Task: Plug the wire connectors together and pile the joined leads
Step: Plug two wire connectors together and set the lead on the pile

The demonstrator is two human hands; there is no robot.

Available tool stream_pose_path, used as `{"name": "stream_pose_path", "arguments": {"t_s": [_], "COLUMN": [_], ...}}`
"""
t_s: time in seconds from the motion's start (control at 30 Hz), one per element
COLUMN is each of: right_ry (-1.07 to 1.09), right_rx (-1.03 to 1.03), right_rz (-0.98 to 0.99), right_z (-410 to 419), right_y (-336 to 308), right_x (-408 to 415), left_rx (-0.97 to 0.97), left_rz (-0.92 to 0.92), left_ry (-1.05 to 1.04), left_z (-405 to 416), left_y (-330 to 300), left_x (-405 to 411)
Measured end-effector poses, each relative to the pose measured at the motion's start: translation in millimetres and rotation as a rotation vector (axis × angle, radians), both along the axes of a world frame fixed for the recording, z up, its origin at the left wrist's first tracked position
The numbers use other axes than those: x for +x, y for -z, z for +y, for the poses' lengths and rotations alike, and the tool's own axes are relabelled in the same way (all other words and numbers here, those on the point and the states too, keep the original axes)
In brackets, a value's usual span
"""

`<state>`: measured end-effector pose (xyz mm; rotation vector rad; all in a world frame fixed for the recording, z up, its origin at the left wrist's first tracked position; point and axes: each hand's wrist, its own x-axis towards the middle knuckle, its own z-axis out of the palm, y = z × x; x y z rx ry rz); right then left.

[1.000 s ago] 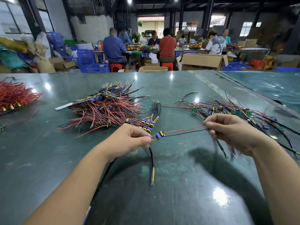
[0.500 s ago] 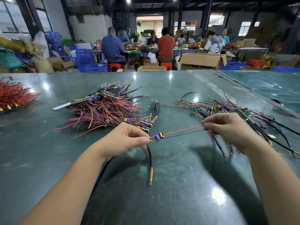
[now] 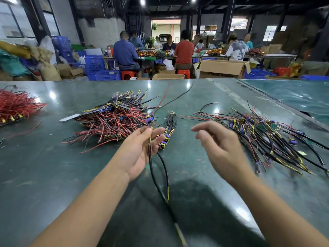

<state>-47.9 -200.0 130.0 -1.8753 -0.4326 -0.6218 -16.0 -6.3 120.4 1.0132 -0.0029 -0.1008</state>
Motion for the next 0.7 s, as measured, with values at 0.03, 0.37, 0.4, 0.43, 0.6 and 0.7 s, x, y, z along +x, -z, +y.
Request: {"name": "stream_pose_path", "arguments": {"t_s": [0.03,0.37,0.4,0.43,0.6,0.7], "right_ry": [-0.035,-0.238,-0.242,-0.245,-0.275,-0.270], "right_rx": [-0.012,-0.162,-0.161,-0.164,-0.232,-0.261], "right_rz": [0.081,0.469,0.478,0.489,0.526,0.543], "right_z": [4,25,23,20,15,15], "right_y": [3,16,15,14,11,11], "right_x": [-1,2,2,2,-1,-1], "left_rx": [0.011,0.000,-0.007,-0.011,0.045,0.095], "left_rz": [0.010,-0.090,-0.086,-0.080,-0.104,-0.105], "left_ry": [-0.002,0.151,0.153,0.155,0.056,-0.007], "left_z": [-1,-17,-16,-14,-6,-4], "left_y": [1,9,9,8,6,4], "left_x": [0,-6,-5,-5,-2,-2]}}
